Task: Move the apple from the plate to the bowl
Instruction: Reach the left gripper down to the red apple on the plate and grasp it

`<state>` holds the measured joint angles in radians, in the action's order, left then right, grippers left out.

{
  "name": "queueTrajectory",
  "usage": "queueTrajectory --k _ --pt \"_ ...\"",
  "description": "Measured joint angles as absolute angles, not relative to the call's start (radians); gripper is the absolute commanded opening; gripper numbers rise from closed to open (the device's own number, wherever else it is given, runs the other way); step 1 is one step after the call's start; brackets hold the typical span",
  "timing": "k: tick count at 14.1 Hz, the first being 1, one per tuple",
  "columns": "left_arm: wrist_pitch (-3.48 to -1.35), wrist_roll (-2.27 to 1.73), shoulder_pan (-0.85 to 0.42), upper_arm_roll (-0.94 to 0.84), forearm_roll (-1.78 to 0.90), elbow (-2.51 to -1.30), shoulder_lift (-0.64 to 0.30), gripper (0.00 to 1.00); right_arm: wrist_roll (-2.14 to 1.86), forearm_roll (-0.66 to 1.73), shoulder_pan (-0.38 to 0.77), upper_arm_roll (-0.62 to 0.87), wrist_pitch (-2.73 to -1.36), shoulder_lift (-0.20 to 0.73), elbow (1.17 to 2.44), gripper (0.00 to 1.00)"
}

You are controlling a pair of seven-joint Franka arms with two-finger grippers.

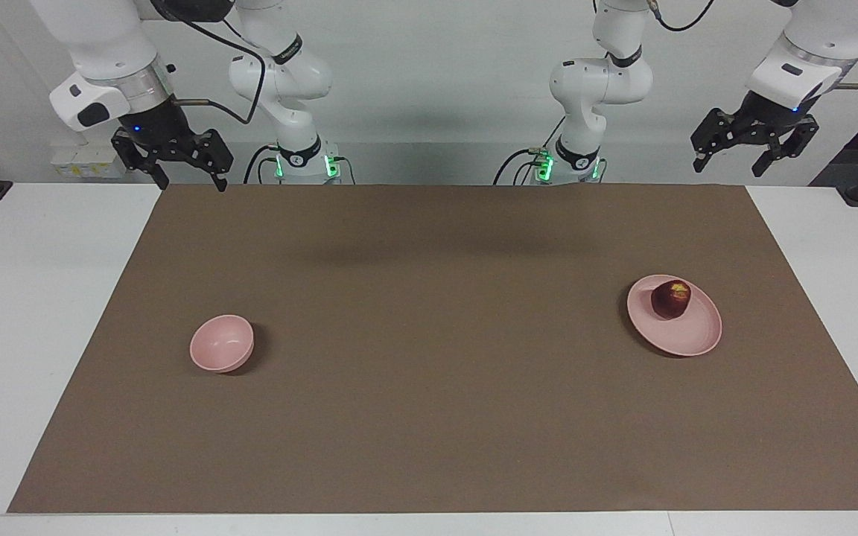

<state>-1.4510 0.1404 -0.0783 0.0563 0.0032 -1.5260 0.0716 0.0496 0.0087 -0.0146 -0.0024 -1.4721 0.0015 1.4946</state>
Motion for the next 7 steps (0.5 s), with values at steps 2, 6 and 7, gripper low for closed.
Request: queueTrajectory --k 2,6,7 --pt "-1.484 0.14 -0.078 0.06 0.003 -1.552 0.075 1.0 0.049 0.009 -0.015 -0.002 -1.472 0.002 1.495 1.0" --pt "-1.591 0.141 -0.077 0.066 0.003 -1.649 0.078 1.0 0.049 0.009 -0.014 -0.002 -1.472 0.002 1.498 1.0" --pt "-1.629 0.141 -0.077 0.068 0.003 -1.682 0.079 1.0 0.049 0.009 -0.014 -0.002 -1.476 0.002 1.499 1.0"
